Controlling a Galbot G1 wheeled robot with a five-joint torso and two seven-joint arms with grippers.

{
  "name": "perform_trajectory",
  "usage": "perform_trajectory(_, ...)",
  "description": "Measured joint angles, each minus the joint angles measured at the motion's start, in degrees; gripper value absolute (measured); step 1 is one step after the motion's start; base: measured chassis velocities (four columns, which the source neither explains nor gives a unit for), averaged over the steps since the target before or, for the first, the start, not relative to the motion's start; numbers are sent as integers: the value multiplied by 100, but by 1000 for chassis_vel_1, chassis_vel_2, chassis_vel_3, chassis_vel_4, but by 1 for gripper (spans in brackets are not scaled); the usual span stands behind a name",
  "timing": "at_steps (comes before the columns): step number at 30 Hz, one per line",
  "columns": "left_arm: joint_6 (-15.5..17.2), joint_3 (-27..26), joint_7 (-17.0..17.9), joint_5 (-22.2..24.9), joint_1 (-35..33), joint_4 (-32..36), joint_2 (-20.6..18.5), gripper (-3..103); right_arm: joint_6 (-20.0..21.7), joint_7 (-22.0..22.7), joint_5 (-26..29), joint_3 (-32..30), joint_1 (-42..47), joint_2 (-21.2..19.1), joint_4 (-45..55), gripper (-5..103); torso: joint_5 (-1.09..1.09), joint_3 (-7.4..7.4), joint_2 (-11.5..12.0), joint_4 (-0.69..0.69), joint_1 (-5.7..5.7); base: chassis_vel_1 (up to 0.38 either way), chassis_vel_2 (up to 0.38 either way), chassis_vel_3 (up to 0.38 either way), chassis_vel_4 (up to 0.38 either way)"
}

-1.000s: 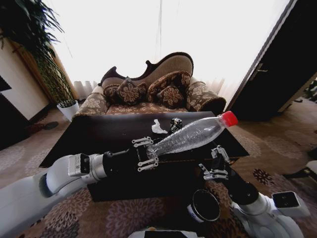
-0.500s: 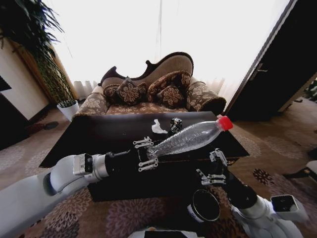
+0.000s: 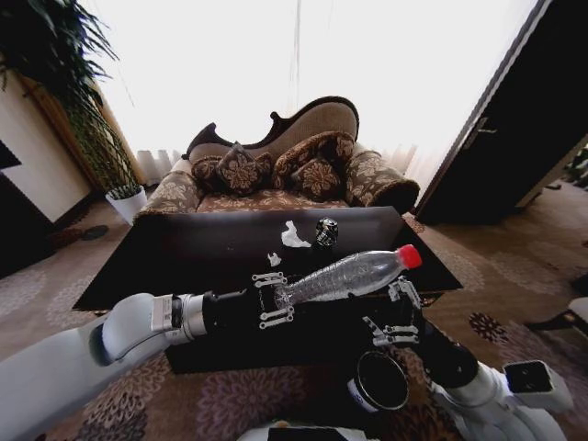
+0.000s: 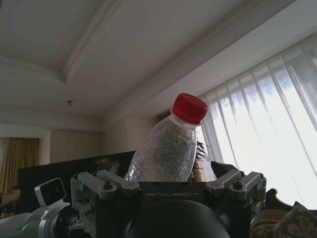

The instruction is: Move to the front of the table and place the trash on the table into the trash bin.

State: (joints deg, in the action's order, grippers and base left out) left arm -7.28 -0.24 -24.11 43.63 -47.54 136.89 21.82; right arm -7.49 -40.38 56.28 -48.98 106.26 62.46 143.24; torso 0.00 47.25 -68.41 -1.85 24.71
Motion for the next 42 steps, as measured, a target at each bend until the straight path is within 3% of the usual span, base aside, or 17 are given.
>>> perform_trajectory(3, 23, 11, -6, -6, 11, -16, 30, 34, 56, 3, -25, 22, -25, 5, 0, 103, 0, 0, 0, 0, 0, 0, 0, 0, 0)
perform_trajectory(6, 38, 31, -16, -21, 11, -23, 56, 34, 89, 10, -57, 54, -37, 16, 0, 95, 0, 0, 0, 0, 0, 0, 0, 0, 0)
perform_trajectory(9, 45, 95, -65, -92, 21, -48, 88, 34, 106, 5, -97, 73, -37, 19, 0, 79, 0, 0, 0, 0, 0, 0, 0, 0, 0)
perform_trajectory(11, 46, 109, -76, -111, 23, -51, 99, 34, 112, 1, -107, 75, -38, 27, 0, 79, 0, 0, 0, 0, 0, 0, 0, 0, 0)
perform_trajectory(15, 47, 137, -89, -153, 34, -72, 132, 34, 116, -30, -134, 78, -27, 51, -2, 57, 0, 0, 0, 0, 0, 0, 0, 0, 0)
perform_trajectory(18, 46, 141, -117, -162, 42, -85, 133, 34, 117, -38, -136, 77, -27, 50, -4, 48, 0, 0, 0, 0, 0, 0, 0, 0, 0)
perform_trajectory(20, 46, 142, -122, -166, 44, -88, 133, 34, 117, -47, -136, 78, -26, 48, -4, 48, 0, 0, 0, 0, 0, 0, 0, 0, 0)
perform_trajectory(27, 97, 95, -119, -175, 55, -90, 123, 34, 109, -118, -125, 80, -53, -14, -4, 32, 0, 0, 0, 0, 0, 0, 0, 0, 0)
perform_trajectory(31, 200, 19, -41, -138, -8, -39, 105, 31, 78, -135, -114, 72, -67, -95, -4, 32, 0, 0, 0, 0, 0, 0, 0, 0, 0)
perform_trajectory(33, 216, 1, -15, -103, -28, -25, 100, 36, 63, -141, -110, 62, -67, -121, -4, 32, 0, 0, 0, 0, 0, 0, 0, 0, 0)
perform_trajectory(36, 237, -86, 45, 38, -89, 6, 94, 52, 7, -173, -43, -11, -65, -244, 0, 27, 0, 0, 0, 0, 0, 0, 0, 0, 0)
perform_trajectory(37, 237, -86, 45, 38, -89, 6, 94, 52, 7, -173, -43, -11, -65, -244, 0, 27, 0, 0, 0, 0, 0, 0, 0, 0, 0)
perform_trajectory(40, 155, -236, 65, 119, -192, -29, 101, 68, -58, -198, 54, -133, -52, -443, 5, 22, 1, 0, 0, 0, 0, 0, 0, 0, 0)
perform_trajectory(42, 137, -265, 65, 124, -216, -43, 107, 68, -69, -204, 69, -158, -52, -476, 5, 22, 1, 0, 0, 0, 0, 0, 0, 0, 0)
